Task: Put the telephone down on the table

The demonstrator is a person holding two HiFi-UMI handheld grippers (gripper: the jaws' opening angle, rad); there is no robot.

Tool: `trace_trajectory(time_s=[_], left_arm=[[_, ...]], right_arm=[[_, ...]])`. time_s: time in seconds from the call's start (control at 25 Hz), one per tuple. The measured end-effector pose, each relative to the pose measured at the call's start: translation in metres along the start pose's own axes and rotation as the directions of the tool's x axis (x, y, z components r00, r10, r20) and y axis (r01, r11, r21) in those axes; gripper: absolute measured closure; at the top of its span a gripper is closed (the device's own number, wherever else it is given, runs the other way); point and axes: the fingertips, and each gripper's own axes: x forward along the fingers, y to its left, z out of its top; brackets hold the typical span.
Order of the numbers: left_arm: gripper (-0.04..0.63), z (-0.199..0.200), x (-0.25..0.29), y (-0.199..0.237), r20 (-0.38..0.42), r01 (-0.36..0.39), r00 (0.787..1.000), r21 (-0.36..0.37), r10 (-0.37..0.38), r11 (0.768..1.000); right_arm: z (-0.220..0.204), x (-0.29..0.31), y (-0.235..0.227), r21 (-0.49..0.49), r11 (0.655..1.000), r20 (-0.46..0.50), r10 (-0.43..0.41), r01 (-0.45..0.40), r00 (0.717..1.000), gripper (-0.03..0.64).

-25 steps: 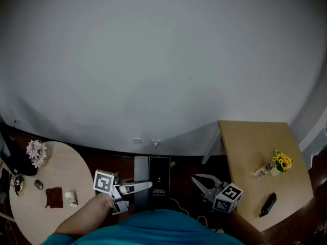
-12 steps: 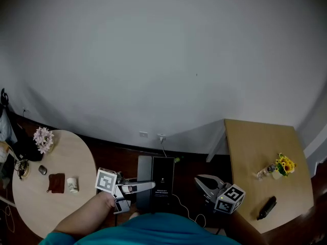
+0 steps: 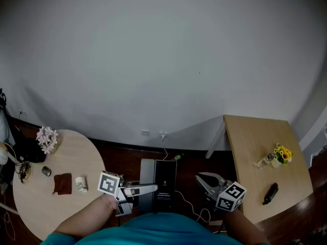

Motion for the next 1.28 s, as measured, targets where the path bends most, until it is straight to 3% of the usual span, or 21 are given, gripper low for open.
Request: trace_trajectory(time_s=[0.28,0.68,1.04,1.28], left_arm=[[0.425,-0.025,-0.076,-0.032,-0.105,0.03,0.994,0.005,-0.029,1.0],[0.425,-0.078,-0.118,-0.074,-0.103,0.075,0.992,-0.009,-0.076,0.997],[0.425,-0.171,-0.104,-0.12,-0.027,0.074,0.997,-0.027,-0.075,0.997],[0.425,-0.233,-0.119,-0.152,0.006,0.031,0.999,-0.04,-0.031,0.999]], right_arm=[[-0.024,0.023,0.087,0.036,0.996,0.018,-0.087,0.086,0.996,0.615],[-0.023,0.001,0.175,0.009,0.991,0.025,-0.135,0.135,0.991,0.615],[-0.053,-0.075,0.248,-0.009,0.997,-0.014,-0.078,0.078,0.997,0.615],[-0.073,-0.098,0.299,0.014,1.0,-0.014,-0.019,0.019,1.0,0.615]])
